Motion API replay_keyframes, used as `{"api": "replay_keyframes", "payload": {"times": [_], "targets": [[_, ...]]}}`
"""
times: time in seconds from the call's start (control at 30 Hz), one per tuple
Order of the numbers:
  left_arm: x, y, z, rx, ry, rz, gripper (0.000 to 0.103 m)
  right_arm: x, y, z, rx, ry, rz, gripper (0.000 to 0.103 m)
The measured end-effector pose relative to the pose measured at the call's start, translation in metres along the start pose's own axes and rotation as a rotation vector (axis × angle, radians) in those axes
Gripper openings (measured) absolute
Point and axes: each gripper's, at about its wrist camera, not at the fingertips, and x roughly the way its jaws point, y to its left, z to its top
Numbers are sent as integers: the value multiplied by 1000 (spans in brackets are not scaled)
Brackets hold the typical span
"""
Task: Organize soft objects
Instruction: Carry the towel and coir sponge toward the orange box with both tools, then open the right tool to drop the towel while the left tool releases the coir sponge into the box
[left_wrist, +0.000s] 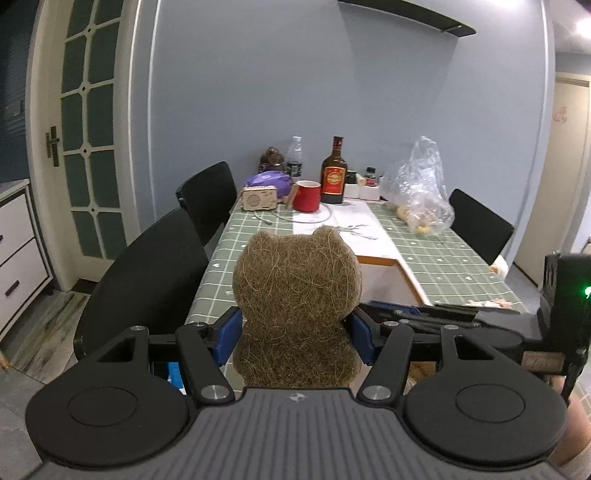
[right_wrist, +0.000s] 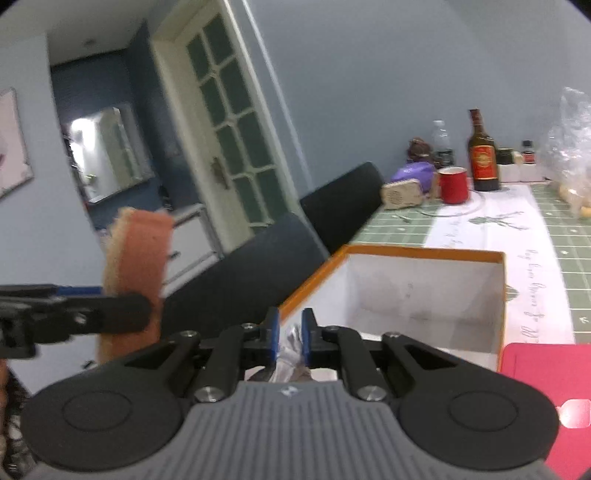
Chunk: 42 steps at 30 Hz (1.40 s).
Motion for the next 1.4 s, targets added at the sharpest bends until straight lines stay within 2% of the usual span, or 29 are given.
{"api": "replay_keyframes", "payload": {"times": [0.03, 0.07, 0.13, 0.27, 0.4, 0.6, 0.77, 0.97, 1.13, 1.4], "targets": [[3, 0, -1, 0, 6, 7, 71, 4, 0, -4, 8, 54, -18, 73], [7, -1, -1, -3, 14, 11, 71, 7, -3, -6, 29, 82, -19, 92], [12, -2, -3, -4, 28, 5, 71, 0, -11, -13, 51, 70, 23, 90], [25, -10, -6, 19, 51, 7, 71, -25, -18, -16, 2, 18, -41, 91], [38, -21, -8, 24, 84, 7, 71, -53, -35, -16, 3, -30, -41, 95], [58, -43, -13, 66, 137, 20, 71, -89, -71, -14, -24, -160, -39, 100], [68, -63, -19, 112, 173, 75, 71, -106, -114, -18, -16, -235, 52, 100], [80, -78, -22, 163, 188, 135, 71, -122, -154, -35, 59, -269, 167, 100], [91, -83, -27, 185, 200, 203, 71, -120, -160, -43, 91, -317, 146, 100], [101, -84, -39, 206, 189, 236, 73, -116, -160, -56, 126, -345, 91, 100]]}}
